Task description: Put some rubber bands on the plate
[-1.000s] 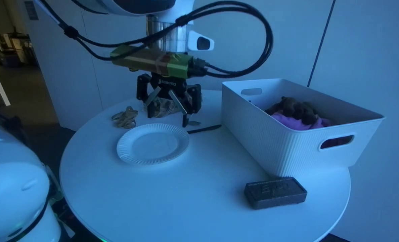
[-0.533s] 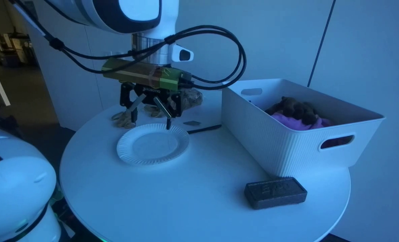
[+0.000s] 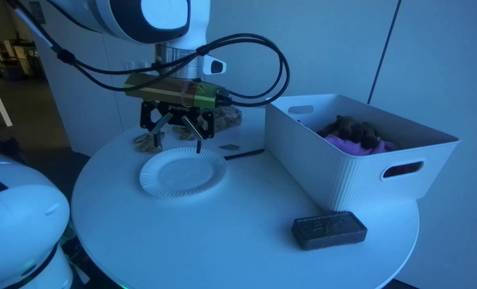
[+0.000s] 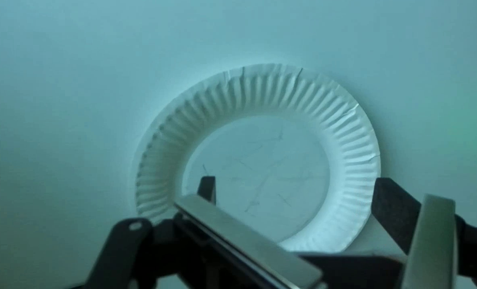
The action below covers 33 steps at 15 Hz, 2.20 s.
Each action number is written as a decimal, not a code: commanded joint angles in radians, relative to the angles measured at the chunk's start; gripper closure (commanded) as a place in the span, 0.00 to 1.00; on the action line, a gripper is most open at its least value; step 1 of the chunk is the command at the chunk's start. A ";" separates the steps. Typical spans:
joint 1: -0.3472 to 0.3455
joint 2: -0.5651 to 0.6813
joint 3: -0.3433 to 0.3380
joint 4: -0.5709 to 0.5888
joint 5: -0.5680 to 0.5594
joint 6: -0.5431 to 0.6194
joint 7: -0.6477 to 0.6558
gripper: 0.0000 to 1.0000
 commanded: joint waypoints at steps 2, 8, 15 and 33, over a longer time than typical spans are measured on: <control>0.077 0.023 0.025 -0.004 0.044 -0.024 -0.062 0.00; 0.168 0.151 0.170 -0.013 0.011 0.169 -0.009 0.00; 0.246 0.360 0.303 -0.018 0.006 0.500 0.014 0.00; 0.267 0.473 0.283 -0.006 0.169 0.611 0.114 0.72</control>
